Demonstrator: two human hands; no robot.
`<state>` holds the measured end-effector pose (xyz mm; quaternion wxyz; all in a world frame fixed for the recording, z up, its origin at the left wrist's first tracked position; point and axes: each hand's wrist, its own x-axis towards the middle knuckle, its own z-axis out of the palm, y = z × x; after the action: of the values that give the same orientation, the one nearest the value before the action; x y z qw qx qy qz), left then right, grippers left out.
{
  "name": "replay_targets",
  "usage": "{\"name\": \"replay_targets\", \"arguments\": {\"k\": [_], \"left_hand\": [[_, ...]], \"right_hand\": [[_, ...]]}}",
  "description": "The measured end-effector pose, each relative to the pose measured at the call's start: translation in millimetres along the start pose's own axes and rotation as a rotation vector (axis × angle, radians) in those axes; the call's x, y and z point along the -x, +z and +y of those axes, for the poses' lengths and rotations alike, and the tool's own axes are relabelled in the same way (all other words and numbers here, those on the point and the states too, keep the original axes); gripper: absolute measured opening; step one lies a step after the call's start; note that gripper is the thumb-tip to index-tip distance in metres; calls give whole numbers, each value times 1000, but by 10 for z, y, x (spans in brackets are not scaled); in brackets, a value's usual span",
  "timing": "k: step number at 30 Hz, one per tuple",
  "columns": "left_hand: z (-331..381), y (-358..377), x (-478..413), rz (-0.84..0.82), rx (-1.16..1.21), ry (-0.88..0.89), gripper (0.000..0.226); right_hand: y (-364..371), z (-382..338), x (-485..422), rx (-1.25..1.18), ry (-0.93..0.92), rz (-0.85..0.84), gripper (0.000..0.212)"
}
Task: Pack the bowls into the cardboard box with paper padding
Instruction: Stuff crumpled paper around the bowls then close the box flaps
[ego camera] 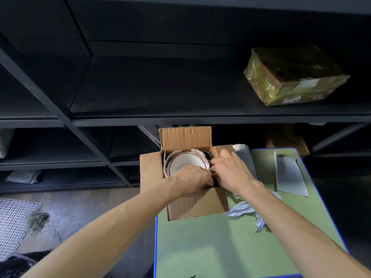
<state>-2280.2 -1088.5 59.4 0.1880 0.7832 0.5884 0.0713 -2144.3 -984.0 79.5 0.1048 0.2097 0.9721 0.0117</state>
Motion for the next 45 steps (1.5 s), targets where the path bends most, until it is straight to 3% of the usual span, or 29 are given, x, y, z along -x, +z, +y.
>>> {"name": "replay_targets", "arguments": {"k": [5,10,14,19,27,32,38,42,45], "left_hand": [[-23,11,106,62,-22,70,24],[120,-199,-5,-194,-184,-80,21],[160,-246,-48,-284,-227,-101,20],[77,-119,71,-73,-131,6,26],[110,-171,115,-98,-106,-38,33],[56,-172,238,22,-27,-36,31],[-22,-101,209,34,-59,-58,24],[-1,-105,203,66,-32,-47,27],[2,-80,225,94,-8,-49,28]], "right_hand": [[-39,114,66,34,-47,42,16],[-32,-22,60,52,-26,-17,17],[-35,16,39,70,-43,-35,16],[-108,140,124,53,-99,47,18],[-15,40,93,101,-119,-7,19],[-62,170,146,0,-118,108,17],[-89,140,179,5,-204,-49,28],[45,90,125,41,-146,-90,20],[17,136,97,-44,-110,-96,26]]}}
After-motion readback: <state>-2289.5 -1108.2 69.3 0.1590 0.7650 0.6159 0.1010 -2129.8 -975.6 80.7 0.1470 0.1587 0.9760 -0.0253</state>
